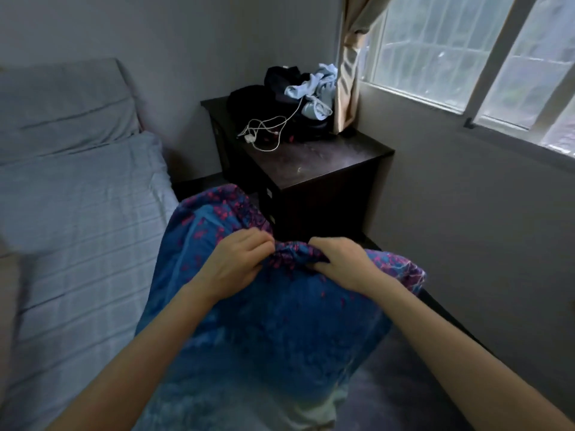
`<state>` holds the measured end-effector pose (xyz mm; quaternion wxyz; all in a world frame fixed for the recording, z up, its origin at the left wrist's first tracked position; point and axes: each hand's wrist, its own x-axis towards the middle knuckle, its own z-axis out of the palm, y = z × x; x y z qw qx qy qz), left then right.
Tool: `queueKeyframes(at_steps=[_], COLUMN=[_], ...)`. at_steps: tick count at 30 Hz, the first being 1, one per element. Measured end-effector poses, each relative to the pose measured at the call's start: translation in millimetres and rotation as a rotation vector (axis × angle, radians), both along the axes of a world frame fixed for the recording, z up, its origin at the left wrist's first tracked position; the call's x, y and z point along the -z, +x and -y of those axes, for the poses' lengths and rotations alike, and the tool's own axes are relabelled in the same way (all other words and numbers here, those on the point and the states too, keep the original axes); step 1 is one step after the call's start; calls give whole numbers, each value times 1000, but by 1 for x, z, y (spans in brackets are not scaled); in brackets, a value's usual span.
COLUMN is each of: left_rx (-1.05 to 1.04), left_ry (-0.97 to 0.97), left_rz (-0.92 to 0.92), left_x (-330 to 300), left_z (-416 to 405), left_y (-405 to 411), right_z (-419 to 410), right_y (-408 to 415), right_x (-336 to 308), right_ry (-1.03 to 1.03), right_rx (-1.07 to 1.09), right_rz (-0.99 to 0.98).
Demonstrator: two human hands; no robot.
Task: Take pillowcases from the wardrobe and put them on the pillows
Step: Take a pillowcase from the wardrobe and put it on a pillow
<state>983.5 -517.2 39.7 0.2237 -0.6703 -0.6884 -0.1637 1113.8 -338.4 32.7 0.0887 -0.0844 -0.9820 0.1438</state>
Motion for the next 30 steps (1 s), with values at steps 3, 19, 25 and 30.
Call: queueKeyframes(at_steps=[3,19,25,30], left_rx=[-80,-409,-506,-572], left_ry=[50,167,177,153], left_rz=[-11,-64,-88,-109], left_x=[-19,-39,-57,-71], left_z=[-16,-61,-57,-55], left_y=[1,-147,-244,-318], right_z=[-26,-95,-97,-96], right_y=[-8,-209,-331,-422], right_x=[-23,-54,-73,-78], right_ry=[34,110,54,36], right_rx=[-75,-320,-445,-459], right_rz=[-143,-425,-454,-484])
